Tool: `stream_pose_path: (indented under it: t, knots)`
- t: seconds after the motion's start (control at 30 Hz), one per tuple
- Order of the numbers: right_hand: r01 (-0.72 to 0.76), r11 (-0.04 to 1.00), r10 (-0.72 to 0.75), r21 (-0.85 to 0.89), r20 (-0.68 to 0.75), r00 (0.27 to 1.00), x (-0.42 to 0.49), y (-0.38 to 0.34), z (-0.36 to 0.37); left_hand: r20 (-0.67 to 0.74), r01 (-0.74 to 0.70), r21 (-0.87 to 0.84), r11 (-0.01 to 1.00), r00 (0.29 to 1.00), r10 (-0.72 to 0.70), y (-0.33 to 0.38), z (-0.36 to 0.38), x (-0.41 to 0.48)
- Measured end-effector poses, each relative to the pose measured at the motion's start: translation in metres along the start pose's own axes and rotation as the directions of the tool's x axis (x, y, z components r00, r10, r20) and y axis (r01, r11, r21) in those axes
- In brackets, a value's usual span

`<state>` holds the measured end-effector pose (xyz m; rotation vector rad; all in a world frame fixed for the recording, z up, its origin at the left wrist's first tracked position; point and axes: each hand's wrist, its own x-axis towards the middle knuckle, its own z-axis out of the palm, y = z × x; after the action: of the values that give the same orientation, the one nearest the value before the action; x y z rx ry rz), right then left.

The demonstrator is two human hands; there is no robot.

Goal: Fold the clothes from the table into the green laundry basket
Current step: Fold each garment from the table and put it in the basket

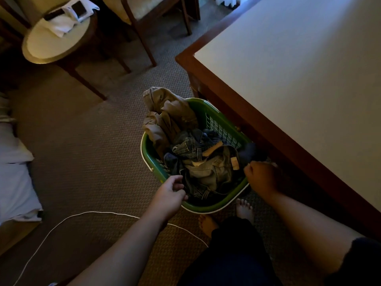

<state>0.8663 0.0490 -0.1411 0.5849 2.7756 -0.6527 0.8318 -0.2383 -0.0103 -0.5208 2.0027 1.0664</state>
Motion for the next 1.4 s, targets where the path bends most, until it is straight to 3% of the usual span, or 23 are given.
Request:
stream_pose_path:
  t: [0.07, 0.17, 0.2, 0.43, 0.57, 0.67, 0.7, 0.77, 1.0, 1.13, 1.23, 1.3, 1.4]
  knots:
    - [0.075, 0.988, -0.076, 0.135, 0.008, 0.997, -0.005, -0.033, -0.018, 0.015, 0.011, -0.026, 1.0, 1.0, -0.01, 0.002, 0.005, 0.0]
    - [-0.078, 0.827, -0.063, 0.556, 0.229, 0.971, -0.009, -0.083, -0.041, 0.026, -0.009, -0.046, 0.999, 1.0, 0.011, 0.007, 0.013, 0.001]
    - [-0.096, 0.769, -0.074, 0.632, 0.237, 0.969, -0.01, -0.098, -0.047, 0.022, -0.013, -0.067, 0.998, 1.0, 0.014, 0.008, 0.015, 0.001]
    - [0.212, 0.54, -0.181, 0.815, -0.134, 0.974, -0.003, -0.177, -0.083, 0.03, -0.023, -0.246, 0.969, 0.999, 0.032, 0.009, 0.011, -0.002]
    - [0.299, 0.606, -0.249, 0.737, -0.182, 0.951, 0.011, -0.183, -0.076, 0.036, -0.049, -0.27, 0.962, 0.997, 0.061, 0.012, -0.002, -0.001]
    - [0.113, 0.754, -0.269, 0.647, 0.148, 0.952, 0.027, -0.176, -0.063, 0.066, -0.078, -0.194, 0.978, 0.994, 0.092, 0.015, -0.009, -0.002]
    - [0.03, 0.806, -0.244, 0.592, 0.285, 0.927, 0.029, -0.174, -0.059, 0.071, -0.085, -0.171, 0.982, 0.993, 0.099, 0.016, -0.011, -0.002]
    - [-0.026, 0.861, -0.219, 0.507, 0.418, 0.882, 0.029, -0.171, -0.053, 0.073, -0.104, -0.137, 0.985, 0.991, 0.115, 0.017, -0.015, -0.002]
    - [-0.122, 0.856, -0.128, 0.502, 0.436, 0.891, 0.016, -0.156, -0.041, 0.034, -0.122, -0.088, 0.989, 0.992, 0.126, 0.009, -0.024, 0.004]
    - [-0.106, 0.932, -0.067, 0.347, 0.452, 0.889, 0.025, -0.148, -0.037, 0.032, -0.119, -0.029, 0.992, 0.992, 0.12, 0.006, -0.026, 0.012]
    - [-0.055, 0.984, -0.034, 0.17, 0.48, 0.876, 0.041, -0.142, -0.029, 0.056, -0.209, 0.188, 0.96, 0.978, 0.202, 0.001, -0.024, 0.029]
    - [0.0, 0.997, -0.038, 0.076, 0.495, 0.868, 0.053, -0.138, -0.025, 0.091, -0.283, 0.399, 0.872, 0.959, 0.27, -0.004, -0.019, 0.051]
    - [0.134, 0.989, -0.076, -0.062, 0.564, 0.823, 0.076, -0.136, -0.014, 0.043, -0.237, 0.536, 0.811, 0.966, 0.254, -0.004, -0.009, 0.09]
